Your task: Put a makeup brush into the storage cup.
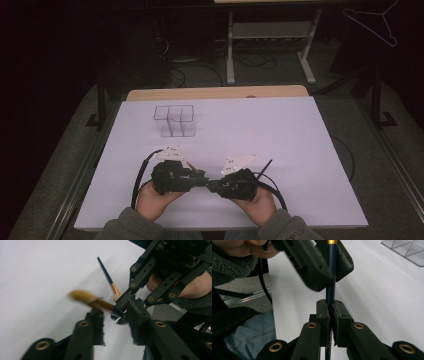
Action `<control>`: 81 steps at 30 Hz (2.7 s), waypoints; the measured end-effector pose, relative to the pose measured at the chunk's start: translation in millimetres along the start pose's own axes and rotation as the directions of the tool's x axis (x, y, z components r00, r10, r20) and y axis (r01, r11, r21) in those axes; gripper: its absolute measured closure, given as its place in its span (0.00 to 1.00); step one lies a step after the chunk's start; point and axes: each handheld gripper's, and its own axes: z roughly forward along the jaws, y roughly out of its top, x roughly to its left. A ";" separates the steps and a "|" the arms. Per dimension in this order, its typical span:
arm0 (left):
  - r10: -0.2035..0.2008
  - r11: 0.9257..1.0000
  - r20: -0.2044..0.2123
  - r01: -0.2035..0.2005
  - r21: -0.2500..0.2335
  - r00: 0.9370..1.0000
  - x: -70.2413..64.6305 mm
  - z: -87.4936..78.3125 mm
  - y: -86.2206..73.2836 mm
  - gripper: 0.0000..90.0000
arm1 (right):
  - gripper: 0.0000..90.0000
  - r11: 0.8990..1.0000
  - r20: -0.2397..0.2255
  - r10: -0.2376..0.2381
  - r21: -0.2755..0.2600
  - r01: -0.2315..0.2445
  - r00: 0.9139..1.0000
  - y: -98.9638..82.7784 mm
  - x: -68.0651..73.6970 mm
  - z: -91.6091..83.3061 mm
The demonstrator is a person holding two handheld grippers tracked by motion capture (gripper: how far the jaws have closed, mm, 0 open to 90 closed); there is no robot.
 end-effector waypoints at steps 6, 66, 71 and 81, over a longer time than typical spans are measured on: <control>0.005 1.000 0.043 -0.005 0.003 0.999 -0.4 0.3 0.1 0.91 | 0.92 1.000 -0.004 -0.018 0.013 0.019 1.000 0.6 4.9 3.9; 0.042 0.999 -0.115 -0.042 0.007 0.993 11.8 -32.1 0.3 0.92 | 0.46 0.997 0.100 0.074 0.004 -0.074 0.992 -19.3 -33.7 -38.5; 0.035 0.999 -0.121 -0.035 -0.002 0.992 14.4 -35.8 0.0 0.92 | 0.44 0.996 0.118 0.093 -0.003 -0.093 0.989 -22.1 -37.2 -45.5; 0.029 1.000 -0.134 -0.029 0.002 0.991 20.9 -40.6 2.1 0.92 | 0.38 0.993 0.158 0.117 -0.014 -0.116 0.980 -31.4 -44.9 -62.0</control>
